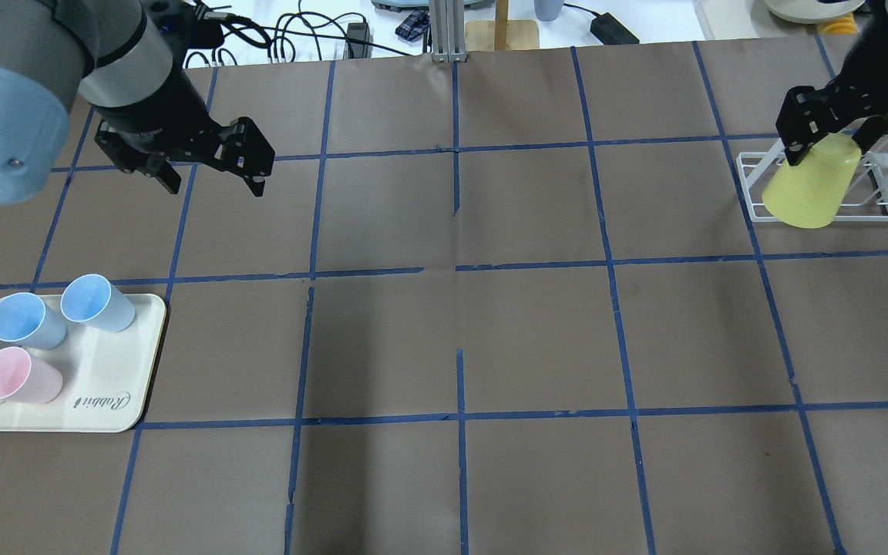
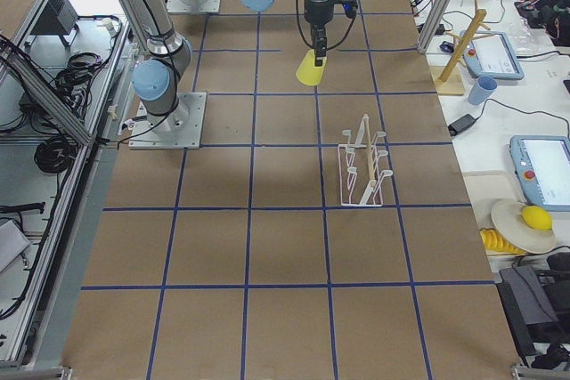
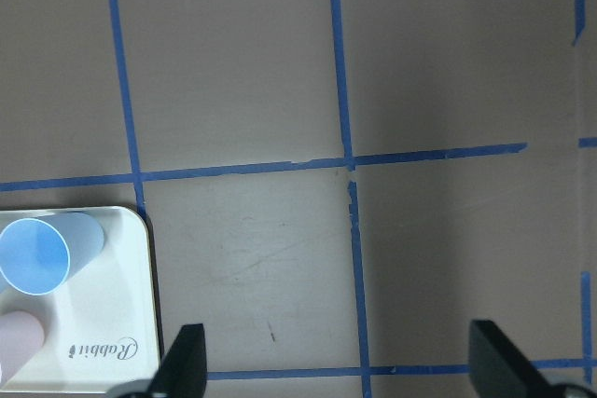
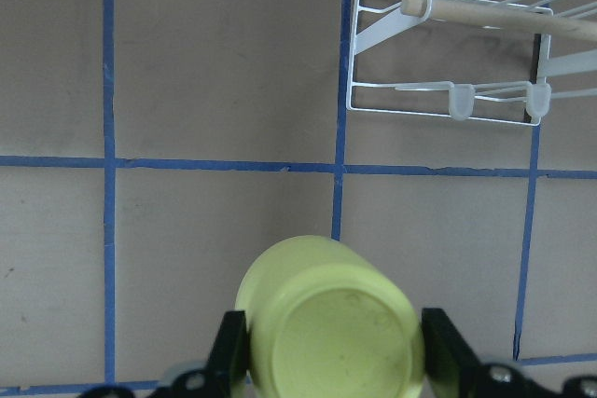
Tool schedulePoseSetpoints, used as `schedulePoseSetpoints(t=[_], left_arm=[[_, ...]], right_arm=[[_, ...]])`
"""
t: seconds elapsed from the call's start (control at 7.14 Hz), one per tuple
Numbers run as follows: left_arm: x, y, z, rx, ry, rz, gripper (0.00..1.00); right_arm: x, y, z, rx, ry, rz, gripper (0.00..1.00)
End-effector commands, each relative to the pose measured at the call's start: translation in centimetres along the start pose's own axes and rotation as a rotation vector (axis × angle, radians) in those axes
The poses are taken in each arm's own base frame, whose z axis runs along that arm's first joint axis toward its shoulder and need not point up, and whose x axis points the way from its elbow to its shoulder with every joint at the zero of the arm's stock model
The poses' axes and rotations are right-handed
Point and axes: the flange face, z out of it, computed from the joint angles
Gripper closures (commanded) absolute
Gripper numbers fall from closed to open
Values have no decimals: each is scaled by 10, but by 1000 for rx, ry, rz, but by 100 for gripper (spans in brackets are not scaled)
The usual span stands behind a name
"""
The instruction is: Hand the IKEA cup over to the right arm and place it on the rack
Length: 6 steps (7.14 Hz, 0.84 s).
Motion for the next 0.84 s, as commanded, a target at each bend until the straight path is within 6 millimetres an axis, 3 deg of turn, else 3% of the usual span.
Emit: schedulePoseSetpoints(t=[0.0, 0.28, 0.7], left_arm=[[0, -1, -1, 1, 1, 0, 0], [1, -1, 0, -1, 2, -1, 0], [3, 1, 4, -9, 15, -4, 0]], right_arm=[[0, -1, 0, 2, 4, 1, 54], [5, -12, 7, 6, 1, -15, 55], [35, -47, 19, 4, 6, -72, 55]])
